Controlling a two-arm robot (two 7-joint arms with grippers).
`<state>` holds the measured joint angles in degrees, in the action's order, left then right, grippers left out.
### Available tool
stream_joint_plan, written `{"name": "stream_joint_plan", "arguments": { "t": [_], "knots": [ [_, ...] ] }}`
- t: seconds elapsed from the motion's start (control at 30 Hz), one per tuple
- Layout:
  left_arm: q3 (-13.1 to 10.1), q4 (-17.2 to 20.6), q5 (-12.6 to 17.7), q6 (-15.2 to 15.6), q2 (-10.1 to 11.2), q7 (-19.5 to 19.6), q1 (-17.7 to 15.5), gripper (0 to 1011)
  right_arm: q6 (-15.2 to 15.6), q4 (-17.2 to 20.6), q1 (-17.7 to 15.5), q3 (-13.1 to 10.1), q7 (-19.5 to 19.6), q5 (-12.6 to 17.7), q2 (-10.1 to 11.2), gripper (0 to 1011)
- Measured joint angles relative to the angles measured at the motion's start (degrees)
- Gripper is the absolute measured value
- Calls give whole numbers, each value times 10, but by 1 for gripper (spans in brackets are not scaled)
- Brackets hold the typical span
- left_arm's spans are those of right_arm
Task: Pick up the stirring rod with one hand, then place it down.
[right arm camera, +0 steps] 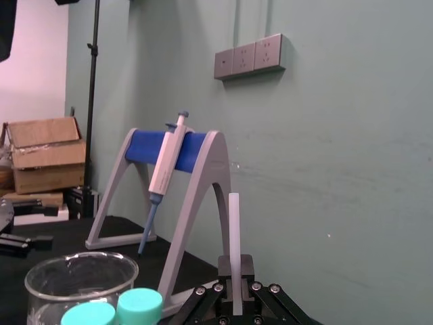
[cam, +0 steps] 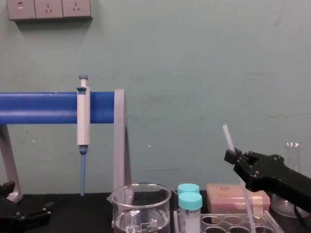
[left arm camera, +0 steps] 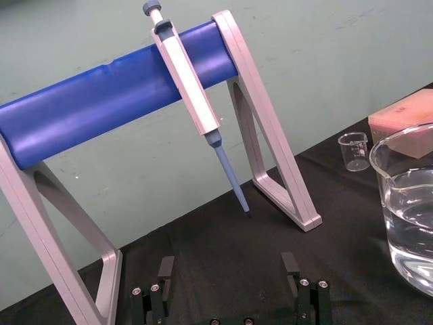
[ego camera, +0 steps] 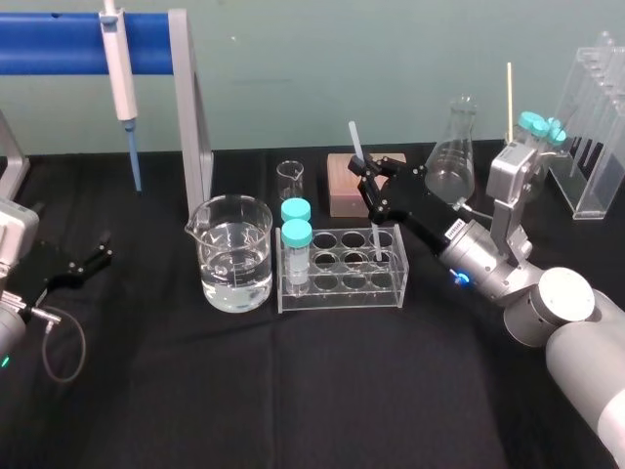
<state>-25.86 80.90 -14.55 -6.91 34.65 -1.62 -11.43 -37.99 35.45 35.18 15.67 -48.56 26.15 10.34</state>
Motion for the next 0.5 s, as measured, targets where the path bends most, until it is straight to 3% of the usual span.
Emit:
{"name": "stream_joint_plan", "arguments": {
  "t": [0.5],
  "knots": [
    [0,0,0,0,0,0,0,1000,-5,-45,20,-3,-10,-13,-10,66]
  ]
}}
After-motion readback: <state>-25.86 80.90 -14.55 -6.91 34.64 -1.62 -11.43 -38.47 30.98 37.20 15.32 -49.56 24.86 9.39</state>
